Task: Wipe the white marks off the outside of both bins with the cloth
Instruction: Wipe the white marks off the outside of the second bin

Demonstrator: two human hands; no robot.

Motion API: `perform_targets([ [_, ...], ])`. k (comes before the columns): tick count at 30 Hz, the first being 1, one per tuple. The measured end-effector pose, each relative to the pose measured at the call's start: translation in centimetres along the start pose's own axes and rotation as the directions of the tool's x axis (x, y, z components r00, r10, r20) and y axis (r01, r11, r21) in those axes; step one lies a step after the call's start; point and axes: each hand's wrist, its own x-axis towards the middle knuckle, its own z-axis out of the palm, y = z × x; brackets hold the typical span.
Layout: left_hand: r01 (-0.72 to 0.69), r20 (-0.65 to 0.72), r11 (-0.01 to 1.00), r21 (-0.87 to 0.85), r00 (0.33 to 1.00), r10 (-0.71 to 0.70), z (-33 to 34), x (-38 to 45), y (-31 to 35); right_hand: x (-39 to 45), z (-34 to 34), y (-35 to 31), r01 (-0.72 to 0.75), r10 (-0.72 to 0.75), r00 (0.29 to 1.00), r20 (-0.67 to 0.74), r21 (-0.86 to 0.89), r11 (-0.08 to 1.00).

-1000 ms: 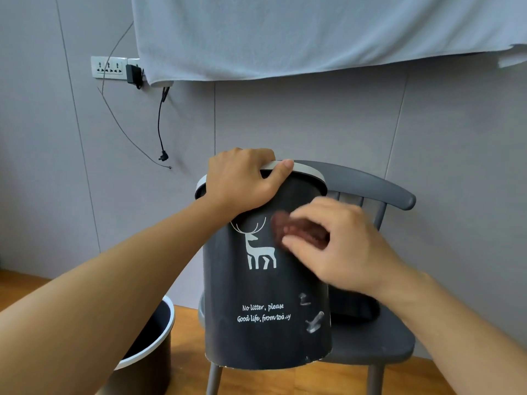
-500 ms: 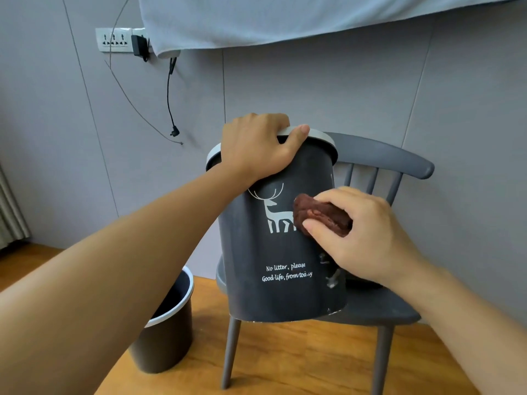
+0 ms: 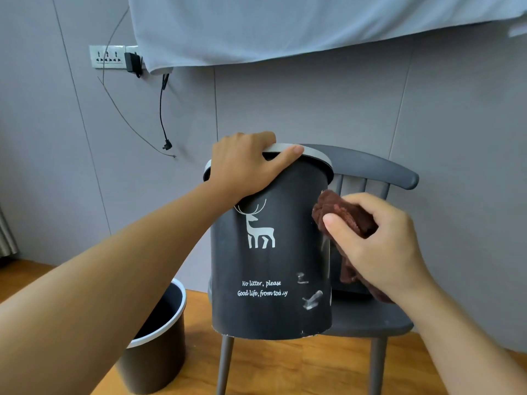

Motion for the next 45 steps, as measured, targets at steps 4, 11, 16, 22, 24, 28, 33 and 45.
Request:
perform_targets([
  [4,-0.044,0.015,0.997,-0.063,0.999,0.045,0.2,0.0,-0.2,-1.4,1.9,0.2,-0.011,0.011,1.000,0.017,0.025,1.000],
  [11,-0.177,0.175,0.968,-0.177,0.962,0.208,-1.9,2.1,-0.3,-1.5,2.7,0.2,0.081,-0.080,0.994,0.068,-0.011,0.997],
  [16,-0.156,0.138,0.983,0.099,0.980,0.142,-0.5,1.8,1.7,-1.4,2.6,0.3,0.091,-0.091,0.991,0.093,0.003,0.996],
  [22,-0.161,0.009,0.987,0.014,0.987,0.161,0.0,1.6,1.9,-0.8,1.1,0.0,0.059,-0.061,0.998,0.025,0.068,0.996],
  [24,-0.148,0.012,0.989,-0.027,0.989,0.148,0.5,1.6,2.0,-0.8,0.7,0.1,0.050,-0.051,0.999,0.015,0.056,0.997],
  [28,-0.103,0.043,0.993,-0.054,0.993,0.106,1.2,1.6,1.7,-0.6,0.8,0.3,0.084,-0.084,0.996,0.033,-0.001,0.996],
  [33,-0.111,0.058,0.992,-0.060,0.992,0.115,1.5,2.0,1.4,-0.2,1.8,0.1,0.169,-0.155,0.979,0.135,-0.098,0.981],
  [45,-0.090,0.078,0.994,-0.061,0.992,0.095,2.2,2.6,1.0,-2.1,0.4,-0.8,0.362,-0.283,0.870,0.403,-0.135,0.922],
])
